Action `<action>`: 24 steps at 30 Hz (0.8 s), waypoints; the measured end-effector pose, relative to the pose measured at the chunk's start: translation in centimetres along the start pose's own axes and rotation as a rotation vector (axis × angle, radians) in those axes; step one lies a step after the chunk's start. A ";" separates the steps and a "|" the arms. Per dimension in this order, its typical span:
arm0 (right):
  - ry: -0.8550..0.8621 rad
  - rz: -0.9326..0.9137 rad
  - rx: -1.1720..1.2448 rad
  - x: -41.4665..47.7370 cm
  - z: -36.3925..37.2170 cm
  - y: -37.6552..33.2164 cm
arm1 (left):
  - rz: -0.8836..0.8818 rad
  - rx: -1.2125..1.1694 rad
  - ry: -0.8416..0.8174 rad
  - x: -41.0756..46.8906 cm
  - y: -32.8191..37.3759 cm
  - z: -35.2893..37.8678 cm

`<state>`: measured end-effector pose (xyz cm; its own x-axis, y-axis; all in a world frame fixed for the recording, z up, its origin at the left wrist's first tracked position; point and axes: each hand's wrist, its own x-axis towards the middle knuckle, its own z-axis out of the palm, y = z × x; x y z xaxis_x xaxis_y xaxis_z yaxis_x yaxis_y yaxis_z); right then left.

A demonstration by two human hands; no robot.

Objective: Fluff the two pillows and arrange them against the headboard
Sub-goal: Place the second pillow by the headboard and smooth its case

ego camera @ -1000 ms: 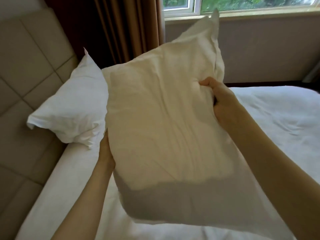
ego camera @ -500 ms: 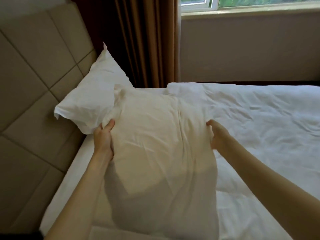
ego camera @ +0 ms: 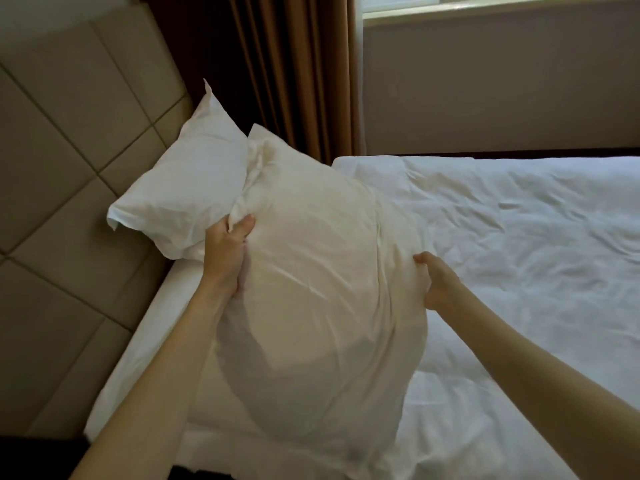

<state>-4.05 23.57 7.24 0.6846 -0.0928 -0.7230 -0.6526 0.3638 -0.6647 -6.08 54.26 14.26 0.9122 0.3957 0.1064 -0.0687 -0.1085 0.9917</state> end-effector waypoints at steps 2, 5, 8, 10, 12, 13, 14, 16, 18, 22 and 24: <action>0.015 0.002 -0.009 0.1 -0.3 0.1 | 0.032 0.023 0.002 -0.4 0.4 0.6; 0.019 -0.024 -0.002 0.2 0.1 0.2 | 0.068 0.059 0.026 -0.8 0.9 0.5; 0.036 -0.049 -0.003 0.5 1.4 0.4 | 0.104 0.110 0.028 -0.7 1.5 -0.8; 0.045 -0.042 -0.032 0.7 2.8 0.6 | 0.125 0.145 0.019 -0.2 1.9 -2.1; 0.031 -0.042 -0.056 0.8 4.8 1.2 | 0.144 0.181 0.020 0.6 2.3 -3.8; 0.023 -0.038 -0.062 0.9 5.9 1.6 | 0.162 0.196 0.027 1.0 2.4 -4.7; 0.018 -0.030 -0.066 1.1 7.2 2.1 | 0.179 0.215 0.035 1.5 2.4 -5.7; 0.005 -0.008 -0.071 1.4 10.0 3.5 | 0.200 0.268 0.049 2.6 2.6 -8.1; -0.017 0.017 -0.068 1.7 13.5 5.1 | 0.216 0.318 0.063 4.2 2.7 -11.1; -0.030 0.062 -0.045 2.7 22.2 9.4 | 0.223 0.374 0.055 8.5 2.1 -18.9; -0.070 0.078 -0.038 2.9 26.4 11.4 | 0.234 0.438 0.054 10.3 1.7 -22.6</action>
<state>-0.92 51.88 2.54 0.6516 -0.0004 -0.7585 -0.7153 0.3323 -0.6147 -5.99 78.79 18.70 0.8697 0.3601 0.3376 -0.0825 -0.5682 0.8188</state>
